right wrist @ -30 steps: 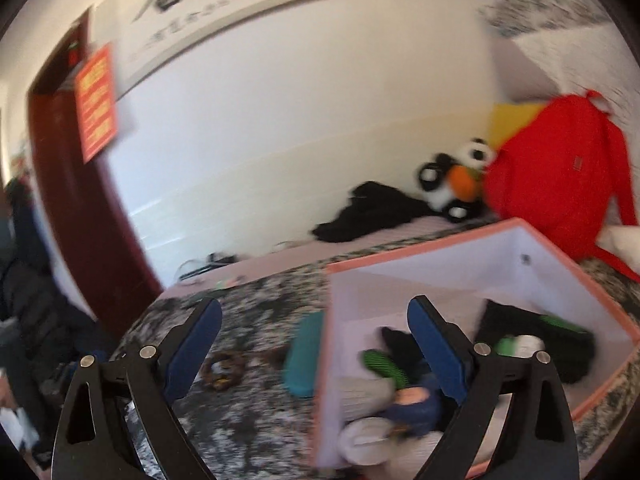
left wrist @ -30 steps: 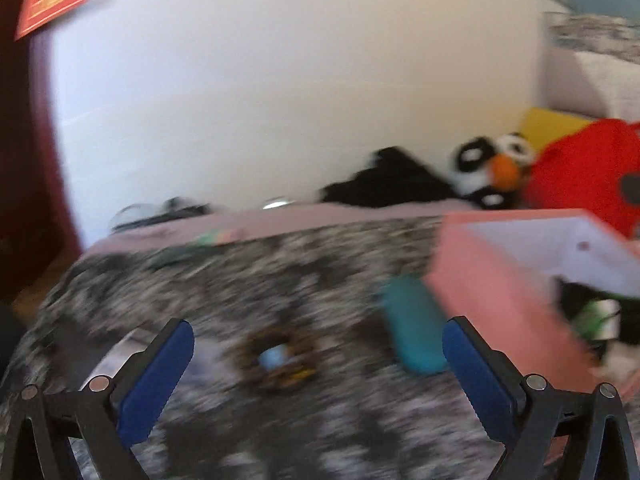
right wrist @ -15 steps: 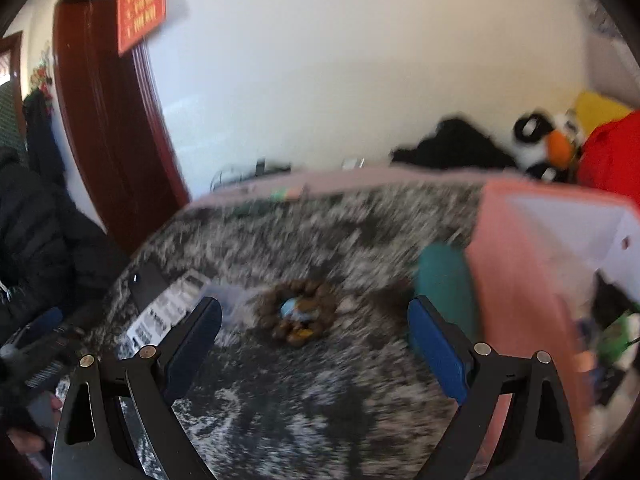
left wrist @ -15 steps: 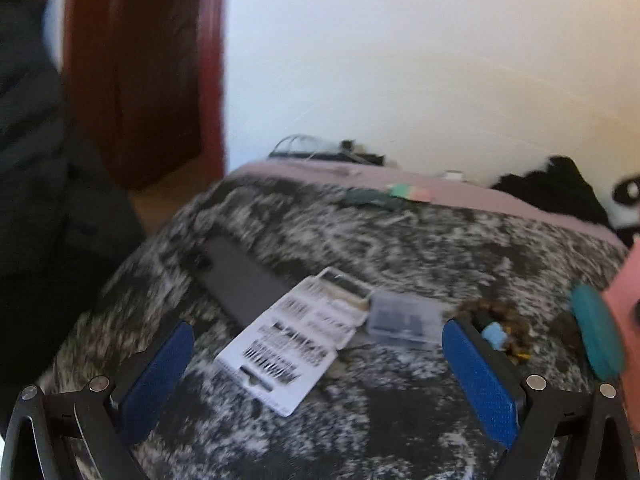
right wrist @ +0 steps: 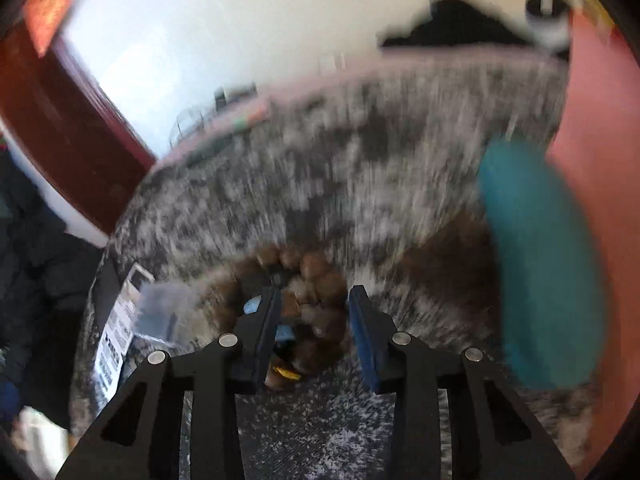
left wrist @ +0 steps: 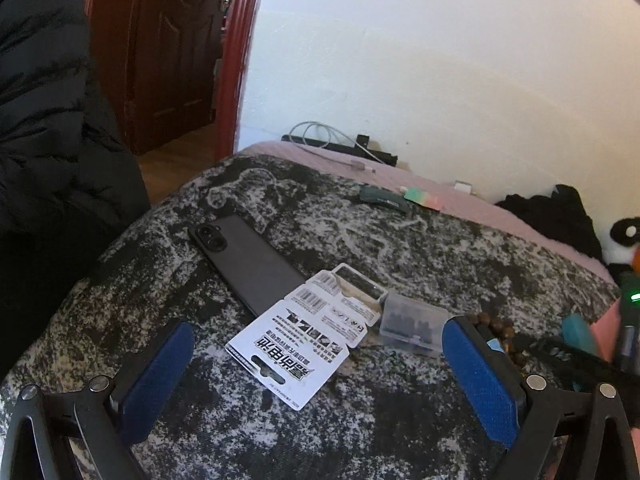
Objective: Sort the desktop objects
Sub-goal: 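Grasp the brown bead bracelet with the right tool while the left grasps the small blue-labelled bottle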
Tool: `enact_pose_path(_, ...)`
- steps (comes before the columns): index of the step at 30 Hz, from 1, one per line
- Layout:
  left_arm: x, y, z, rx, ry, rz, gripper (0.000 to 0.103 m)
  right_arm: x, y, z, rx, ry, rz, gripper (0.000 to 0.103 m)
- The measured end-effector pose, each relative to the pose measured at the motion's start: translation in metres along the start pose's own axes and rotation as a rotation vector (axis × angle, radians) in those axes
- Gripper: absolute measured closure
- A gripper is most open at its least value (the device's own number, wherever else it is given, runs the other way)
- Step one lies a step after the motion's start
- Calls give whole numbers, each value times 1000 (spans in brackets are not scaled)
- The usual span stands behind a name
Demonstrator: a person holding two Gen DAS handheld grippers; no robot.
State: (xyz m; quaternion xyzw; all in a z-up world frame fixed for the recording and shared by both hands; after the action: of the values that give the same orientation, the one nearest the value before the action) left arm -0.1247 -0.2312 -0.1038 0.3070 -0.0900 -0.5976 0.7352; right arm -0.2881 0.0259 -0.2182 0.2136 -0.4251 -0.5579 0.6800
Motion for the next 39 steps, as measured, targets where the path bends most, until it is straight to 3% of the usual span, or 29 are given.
enact_pose_path(3,1,0,-1,2,0,0,1,-4,-16,1,31,21,-46,64)
enact_pose_path(7,1,-3,-4,16,-20,6,1,12,-22,0,-5,157,-129,62)
enact_pose_path(11,0,-4,-6,23,-35,21,1,22,-18,1,-41,258,-177,79)
enact_pose_path(14,-2,-1,-6,14,-52,31,1,34,-8,-2,-88,342,-231,79)
enact_pose_path(25,-2,3,0,-7,-56,41,1,61,105,10,-259,348,-90,83)
enact_pose_path(33,-9,2,-2,5,-49,23,1,61,187,4,-296,336,48,82)
enact_pose_path(39,-48,-8,-18,30,-161,-17,1,58,240,-8,-337,374,59,82)
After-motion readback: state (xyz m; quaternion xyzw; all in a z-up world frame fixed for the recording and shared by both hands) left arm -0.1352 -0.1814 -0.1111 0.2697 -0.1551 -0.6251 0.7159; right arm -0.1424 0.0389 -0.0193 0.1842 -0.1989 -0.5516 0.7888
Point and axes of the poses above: each gripper's, at about its wrist camera, not at the fingertips, and y roughly against the way its jaws point, x to its left, z to its top, the point moved 6 cm from there along -y, roughly the way its jaws point, and after that the axes turned 2 degrees about -z, right-handed, at the moved point
